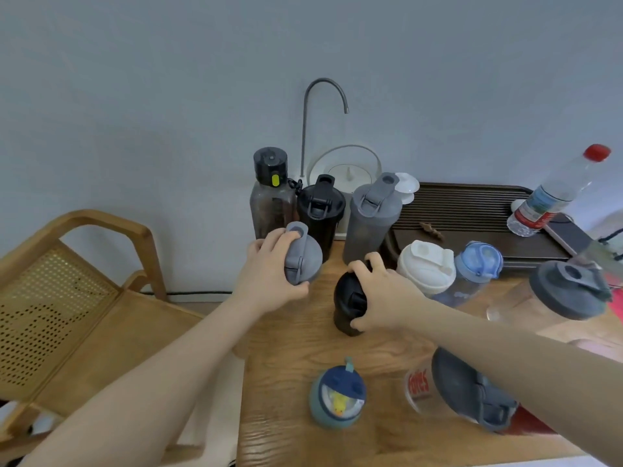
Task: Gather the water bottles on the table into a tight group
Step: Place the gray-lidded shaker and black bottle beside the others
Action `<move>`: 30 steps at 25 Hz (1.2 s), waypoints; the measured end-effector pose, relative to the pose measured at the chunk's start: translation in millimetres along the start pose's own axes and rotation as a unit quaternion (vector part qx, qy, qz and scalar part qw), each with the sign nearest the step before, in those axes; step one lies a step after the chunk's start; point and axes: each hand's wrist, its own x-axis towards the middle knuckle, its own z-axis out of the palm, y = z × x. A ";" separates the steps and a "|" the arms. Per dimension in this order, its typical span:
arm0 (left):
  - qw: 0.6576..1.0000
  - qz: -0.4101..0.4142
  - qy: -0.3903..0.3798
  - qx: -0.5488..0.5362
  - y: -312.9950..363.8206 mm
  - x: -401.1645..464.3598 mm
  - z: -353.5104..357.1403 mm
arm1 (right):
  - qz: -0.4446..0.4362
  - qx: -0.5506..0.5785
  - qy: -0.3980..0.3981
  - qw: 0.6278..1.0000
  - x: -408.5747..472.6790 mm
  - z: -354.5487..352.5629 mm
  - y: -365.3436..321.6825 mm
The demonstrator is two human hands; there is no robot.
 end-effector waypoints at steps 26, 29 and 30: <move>0.999 -0.006 0.023 0.045 -43.0 43.0 -18.6 | 0.039 -0.039 0.176 0.983 51.3 16.4 -57.7; 0.996 0.009 0.030 0.080 -47.8 41.9 -15.7 | 0.077 -0.002 0.181 0.981 40.8 16.5 -60.6; 0.995 0.017 0.034 0.090 -48.8 40.8 -15.9 | 0.094 0.020 0.186 0.978 34.2 16.0 -59.7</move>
